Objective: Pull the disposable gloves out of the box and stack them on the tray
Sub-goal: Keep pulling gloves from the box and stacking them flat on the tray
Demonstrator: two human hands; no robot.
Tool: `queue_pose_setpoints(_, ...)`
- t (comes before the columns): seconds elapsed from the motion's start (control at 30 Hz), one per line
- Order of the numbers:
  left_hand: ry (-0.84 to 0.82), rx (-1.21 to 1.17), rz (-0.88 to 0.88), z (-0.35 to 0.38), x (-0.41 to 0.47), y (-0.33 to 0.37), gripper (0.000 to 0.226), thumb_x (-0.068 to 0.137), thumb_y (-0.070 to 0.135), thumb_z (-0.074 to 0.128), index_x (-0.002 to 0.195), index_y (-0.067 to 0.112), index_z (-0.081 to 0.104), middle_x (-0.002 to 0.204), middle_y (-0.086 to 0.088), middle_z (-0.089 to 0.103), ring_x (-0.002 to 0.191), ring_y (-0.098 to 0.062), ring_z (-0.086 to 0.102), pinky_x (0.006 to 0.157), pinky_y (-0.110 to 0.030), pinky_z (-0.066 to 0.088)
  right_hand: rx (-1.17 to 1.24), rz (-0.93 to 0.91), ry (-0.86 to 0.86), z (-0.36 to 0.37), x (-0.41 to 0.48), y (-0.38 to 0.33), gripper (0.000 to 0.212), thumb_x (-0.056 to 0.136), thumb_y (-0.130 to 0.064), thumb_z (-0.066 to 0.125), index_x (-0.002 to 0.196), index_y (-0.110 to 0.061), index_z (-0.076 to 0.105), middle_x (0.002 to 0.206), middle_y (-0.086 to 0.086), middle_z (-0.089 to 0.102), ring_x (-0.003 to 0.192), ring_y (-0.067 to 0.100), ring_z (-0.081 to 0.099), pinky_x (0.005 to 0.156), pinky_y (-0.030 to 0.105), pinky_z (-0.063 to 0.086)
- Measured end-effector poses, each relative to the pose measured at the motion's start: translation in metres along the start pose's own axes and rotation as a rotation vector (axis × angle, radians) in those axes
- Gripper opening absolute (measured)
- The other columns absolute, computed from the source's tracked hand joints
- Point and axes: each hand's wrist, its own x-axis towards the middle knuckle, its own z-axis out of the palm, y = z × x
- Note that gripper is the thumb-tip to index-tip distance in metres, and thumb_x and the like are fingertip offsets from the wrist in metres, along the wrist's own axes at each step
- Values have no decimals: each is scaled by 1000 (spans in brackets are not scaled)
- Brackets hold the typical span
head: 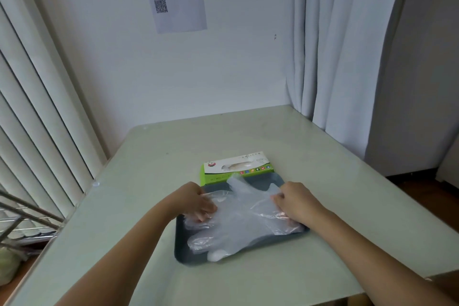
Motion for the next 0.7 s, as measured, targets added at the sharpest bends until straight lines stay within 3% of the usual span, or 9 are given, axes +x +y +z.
queue_pose_setpoints(0.1, -6, 20, -14, 3, 3, -4, 13, 81, 14, 71, 84, 3, 64, 62, -3, 68, 52, -14, 64, 54, -21, 54, -33, 7, 14, 2, 2, 0, 37, 91, -20, 47, 57, -15, 31, 60, 2, 39, 63, 25, 45, 46, 26, 27)
queue_pose_setpoints(0.17, 52, 85, -18, 5, 6, -6, 15, 82, 18, 71, 85, 6, 63, 73, -7, 70, 64, -20, 68, 62, -26, 56, -58, 5, 20, 3, 3, 0, 37, 91, -19, 46, 58, -15, 31, 62, 1, 38, 69, 24, 43, 45, 25, 26)
queue_pose_setpoints(0.27, 432, 353, 63, 9, 0, -1, 31, 88, 29, 62, 114, 13, 59, 111, -6, 65, 102, -23, 62, 84, -31, 49, -71, 2, 35, 5, 4, 0, 37, 93, -20, 43, 59, -15, 30, 69, 3, 42, 73, 25, 44, 48, 28, 28)
queue_pose_setpoints(0.33, 577, 363, 252, 22, -12, 11, 42, 93, 30, 55, 132, 16, 48, 129, -4, 55, 117, -22, 52, 95, -30, 41, -81, 5, 55, 7, 2, 0, 37, 94, -21, 42, 60, -16, 30, 78, 6, 46, 75, 26, 45, 52, 29, 30)
queue_pose_setpoints(0.47, 356, 384, 599, 67, -32, 28, 46, 101, 27, 42, 145, 16, 37, 149, -2, 40, 135, -16, 38, 107, -19, 24, -76, 7, 82, 9, 1, -1, 37, 96, -22, 42, 60, -17, 31, 96, 15, 61, 77, 25, 47, 63, 26, 34)
queue_pose_setpoints(0.57, 158, 550, 622, 83, -23, 20, 51, 104, 22, 32, 152, 12, 23, 160, -5, 18, 147, -16, 16, 115, -21, 6, -88, -5, 83, 8, 0, -1, 39, 96, -23, 43, 60, -18, 29, 91, 14, 57, 77, 25, 46, 63, 25, 33)
queue_pose_setpoints(0.7, 26, 653, 536, 83, -14, 8, 55, 105, 32, 24, 155, 16, 5, 163, -2, 1, 149, -18, 1, 118, -32, 0, -70, -22, 19, 2, 2, 0, 36, 93, -24, 48, 61, -16, 33, 79, 6, 51, 77, 24, 47, 53, 28, 32)
